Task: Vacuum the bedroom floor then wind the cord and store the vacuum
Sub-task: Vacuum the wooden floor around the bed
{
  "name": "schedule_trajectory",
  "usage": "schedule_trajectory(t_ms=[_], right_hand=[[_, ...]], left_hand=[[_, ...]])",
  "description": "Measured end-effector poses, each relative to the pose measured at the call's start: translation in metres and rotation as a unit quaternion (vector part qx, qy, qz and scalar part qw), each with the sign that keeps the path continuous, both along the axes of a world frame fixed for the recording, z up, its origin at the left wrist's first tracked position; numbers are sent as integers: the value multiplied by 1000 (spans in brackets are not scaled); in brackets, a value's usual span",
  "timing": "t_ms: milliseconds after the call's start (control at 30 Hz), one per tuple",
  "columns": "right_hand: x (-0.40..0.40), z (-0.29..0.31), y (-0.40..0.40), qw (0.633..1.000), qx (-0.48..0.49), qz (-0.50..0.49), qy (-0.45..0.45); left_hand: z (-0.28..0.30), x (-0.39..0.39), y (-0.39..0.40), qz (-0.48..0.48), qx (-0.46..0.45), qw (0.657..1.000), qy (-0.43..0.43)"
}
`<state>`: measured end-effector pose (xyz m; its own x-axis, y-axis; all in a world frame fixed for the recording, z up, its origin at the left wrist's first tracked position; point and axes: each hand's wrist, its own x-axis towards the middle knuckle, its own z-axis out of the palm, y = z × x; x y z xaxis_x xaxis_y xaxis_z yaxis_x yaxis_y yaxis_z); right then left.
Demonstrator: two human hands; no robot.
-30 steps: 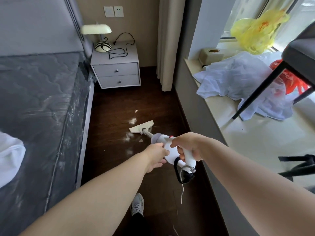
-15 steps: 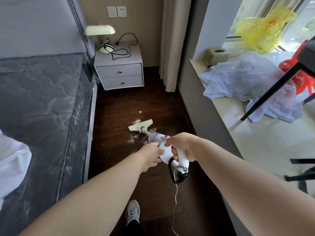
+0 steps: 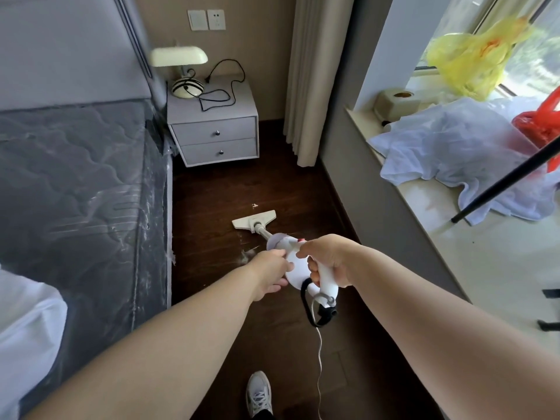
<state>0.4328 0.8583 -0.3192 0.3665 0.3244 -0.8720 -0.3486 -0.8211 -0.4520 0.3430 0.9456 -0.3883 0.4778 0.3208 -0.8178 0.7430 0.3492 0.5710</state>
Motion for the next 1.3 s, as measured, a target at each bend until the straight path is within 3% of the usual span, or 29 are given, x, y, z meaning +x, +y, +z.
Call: schedule_trajectory(t_ms=[367,1300], right_hand=[[-15,-6,39,997,14,-74,24],[1,-28,94,995,41,-92,12]], left_hand=[[-2,-5,42,-31,28,999,8],[-21,10,95,-9,23,1000,-10]])
